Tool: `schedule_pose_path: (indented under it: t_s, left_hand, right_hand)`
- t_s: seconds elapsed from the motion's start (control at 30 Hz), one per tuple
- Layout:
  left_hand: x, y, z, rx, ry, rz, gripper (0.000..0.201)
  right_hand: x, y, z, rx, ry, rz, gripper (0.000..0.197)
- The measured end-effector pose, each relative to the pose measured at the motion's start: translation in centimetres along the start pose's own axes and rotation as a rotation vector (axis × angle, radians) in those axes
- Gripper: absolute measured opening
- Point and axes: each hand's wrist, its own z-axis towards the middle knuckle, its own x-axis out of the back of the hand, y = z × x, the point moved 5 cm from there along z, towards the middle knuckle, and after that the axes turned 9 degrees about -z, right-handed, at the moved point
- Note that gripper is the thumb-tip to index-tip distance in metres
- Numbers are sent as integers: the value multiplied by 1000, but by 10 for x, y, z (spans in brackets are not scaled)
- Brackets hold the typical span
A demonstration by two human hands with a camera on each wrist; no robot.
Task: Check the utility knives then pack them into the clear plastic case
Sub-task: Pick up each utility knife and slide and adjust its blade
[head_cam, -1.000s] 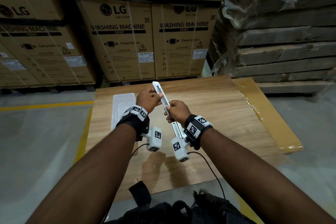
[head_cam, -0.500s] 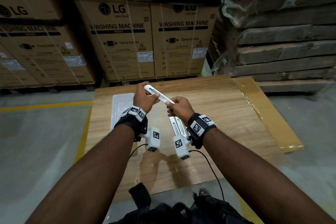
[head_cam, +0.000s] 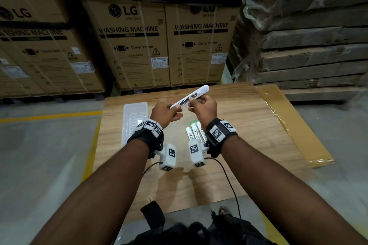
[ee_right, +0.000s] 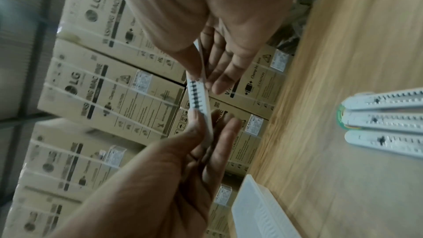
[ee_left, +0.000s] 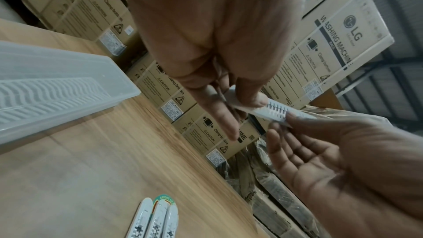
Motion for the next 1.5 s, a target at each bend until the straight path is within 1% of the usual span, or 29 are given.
schedule_pose_path:
  t_s: [0.07,0.1,0.17,0.2,0.3,0.4,0.53,0.63,0.73,0.87,0.9,1.0,1.03,1.07,1.17,1.3,1.4,1.5]
  left_hand:
    - [-6,0,-3,20,-51,61,28]
    - [-7,0,-3,13,-68,131,28]
    - [-5,4,-2,-52,-75,315,28]
    - [-3,7,-2,-87,-55,365,28]
    - [3,22,0,-197,52,313,22]
    - [1,40,-1,-278,82,246,19]
    - [-1,41,-2,-302,84,207,11]
    - [-2,45,-4,-360,115,168,10]
    - [-4,52,-7,-439,155,179,10]
    - [-7,34,-4,-382,112,215,8]
    - [-7,33,-4,-389,123,215,8]
    - [-7,36,-6,-466,214,206,9]
    - [-7,35,-5,-469,226,201,9]
    - [-9,33,-3,-447,219,202,9]
    - [-15,13,5,-322,167,211,8]
    - [-28,-2,8,-336,193,178,13]
    - [-44,-11,14,-253,190,141,17]
    - [-58,-25,19,-162,147,152,25]
  right_hand:
    - [-1,-1,1,30,-2,-127,16]
    - [0,0,2,38,2,-178,14]
    - [3,1,6,55,2,-275,12]
    - [4,-1,6,77,-8,-348,11]
    - [2,-6,2,189,-112,-602,18]
    - [-3,-6,-4,270,-222,-776,24]
    - [-6,-3,-7,299,-260,-840,24]
    - [-5,-13,-9,350,-226,-789,24]
    - [-3,-17,-8,327,-209,-714,21]
    - [-3,0,-8,253,-294,-813,14]
    - [-1,2,-7,237,-289,-787,13]
    - [0,-1,-5,222,-249,-665,14]
    - [0,-1,-4,215,-258,-658,14]
    - [-1,1,-2,206,-278,-678,13]
    - [4,20,3,143,-326,-758,11]
    - [15,33,10,113,-319,-712,13]
    - [24,42,24,89,-352,-735,14]
    - [37,57,37,60,-385,-804,16]
